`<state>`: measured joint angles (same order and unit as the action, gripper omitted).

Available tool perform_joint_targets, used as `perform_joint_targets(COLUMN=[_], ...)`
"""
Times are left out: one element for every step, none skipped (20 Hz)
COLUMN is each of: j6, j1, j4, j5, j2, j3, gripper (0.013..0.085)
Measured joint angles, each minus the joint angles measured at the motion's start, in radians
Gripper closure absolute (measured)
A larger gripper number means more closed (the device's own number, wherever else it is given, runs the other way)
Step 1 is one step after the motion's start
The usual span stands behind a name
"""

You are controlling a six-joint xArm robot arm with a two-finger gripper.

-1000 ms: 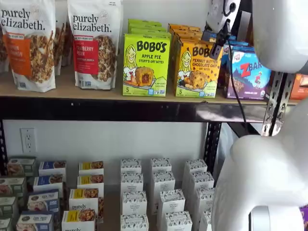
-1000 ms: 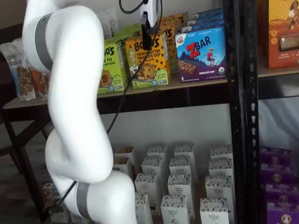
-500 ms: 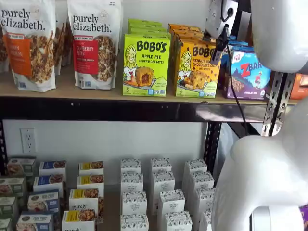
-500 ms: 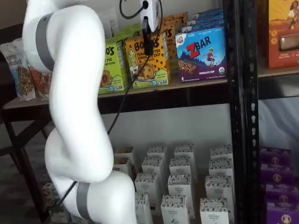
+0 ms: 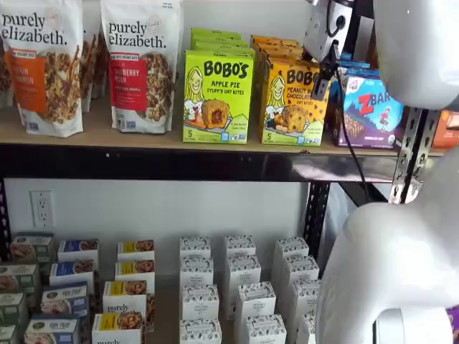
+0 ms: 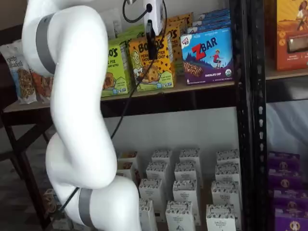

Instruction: Pick up the orange box on the top shelf, the fifth box from the left

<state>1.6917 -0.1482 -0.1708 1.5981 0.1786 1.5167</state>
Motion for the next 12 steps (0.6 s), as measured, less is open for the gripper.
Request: perform_joint_targets(j6=[-0.001, -0.002, -0.003, -0.003, -0.004, -0.004, -0.004, -0.004, -0.004, -0.004, -0.003, -0.003], j1=[0.002, 0.003, 0.004, 0.005, 0.006, 0.007, 0.007, 0.007, 0.007, 0.007, 0.006, 0.006], j4=[0.004, 0.007, 0.009, 0.011, 0.013, 0.014, 0.015, 0.014, 0.014, 0.013, 0.012, 0.011], j5=[-0.001, -0.001, -0.003, -0.004, -0.006, -0.007, -0.008, -0.008, -0.009, -0.011, -0.011, -0.012], j2=[0.000, 0.000, 0.001, 0.002, 0.003, 0.003, 0.004, 0.004, 0.004, 0.005, 0.006, 0.006], j3=[-0.001, -0.003, -0.004, -0.006, -0.009, -0.010, -0.012, -0.012, -0.014, -0.015, -0.016, -0.017], gripper=[0.0130, 0.0130, 0.0130, 0.0130, 0.0130, 0.0130, 0.0170, 0.0210, 0.0210, 0.0250, 0.0250, 0.0290])
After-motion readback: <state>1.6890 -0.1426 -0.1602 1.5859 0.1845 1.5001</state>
